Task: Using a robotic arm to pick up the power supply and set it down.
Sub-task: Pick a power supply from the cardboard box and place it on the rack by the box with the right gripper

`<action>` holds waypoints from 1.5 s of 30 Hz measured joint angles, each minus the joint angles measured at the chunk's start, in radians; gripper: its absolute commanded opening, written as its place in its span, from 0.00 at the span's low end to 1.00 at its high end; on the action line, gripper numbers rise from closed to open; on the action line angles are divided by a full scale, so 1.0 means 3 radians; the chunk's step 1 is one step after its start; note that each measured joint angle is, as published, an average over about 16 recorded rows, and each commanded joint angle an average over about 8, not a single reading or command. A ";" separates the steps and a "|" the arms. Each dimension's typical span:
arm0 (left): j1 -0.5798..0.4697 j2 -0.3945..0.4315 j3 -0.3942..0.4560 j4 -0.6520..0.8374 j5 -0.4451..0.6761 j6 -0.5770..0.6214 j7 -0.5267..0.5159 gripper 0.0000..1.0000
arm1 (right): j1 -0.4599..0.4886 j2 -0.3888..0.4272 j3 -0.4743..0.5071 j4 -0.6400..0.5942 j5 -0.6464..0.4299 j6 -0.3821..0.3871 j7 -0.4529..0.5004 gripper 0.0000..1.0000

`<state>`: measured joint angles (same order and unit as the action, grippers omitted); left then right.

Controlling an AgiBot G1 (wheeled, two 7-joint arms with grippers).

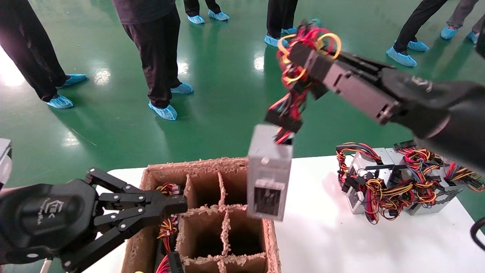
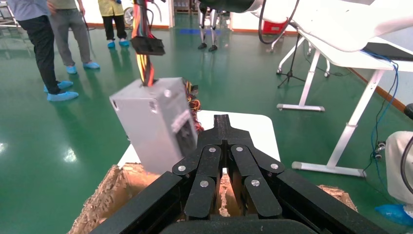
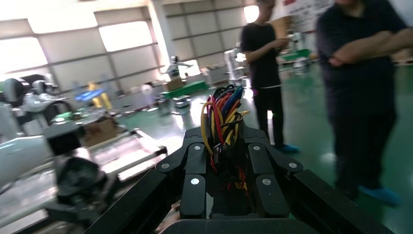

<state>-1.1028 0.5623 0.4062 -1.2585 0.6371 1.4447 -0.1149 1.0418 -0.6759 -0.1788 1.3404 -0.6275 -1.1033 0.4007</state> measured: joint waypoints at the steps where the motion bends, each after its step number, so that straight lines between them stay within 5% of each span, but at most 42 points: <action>1: 0.0000 0.0000 0.0000 0.0000 0.0000 0.0000 0.0000 0.00 | -0.0023 0.0029 0.0024 0.0001 0.0000 0.0040 -0.0002 0.00; 11: 0.0000 0.0000 0.0000 0.0000 0.0000 0.0000 0.0000 0.00 | -0.0383 0.0384 0.0330 0.0005 0.0020 0.0405 -0.0055 0.00; 22: 0.0000 0.0000 0.0000 0.0000 0.0000 0.0000 0.0000 0.00 | -0.1114 0.0822 0.0902 -0.0021 0.0123 0.0756 -0.0175 0.00; 33: 0.0000 0.0000 0.0000 0.0000 0.0000 0.0000 0.0000 0.00 | -0.2103 0.1022 0.1884 -0.0135 0.0154 0.0923 -0.0329 0.00; 45: 0.0000 0.0000 0.0001 0.0000 0.0000 0.0000 0.0000 0.00 | -0.3237 0.0829 0.3159 -0.0184 -0.0176 0.0903 -0.0291 0.00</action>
<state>-1.1028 0.5622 0.4063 -1.2585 0.6370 1.4446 -0.1148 0.0708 -0.4271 0.7689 1.2851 -0.6803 -0.8324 0.3134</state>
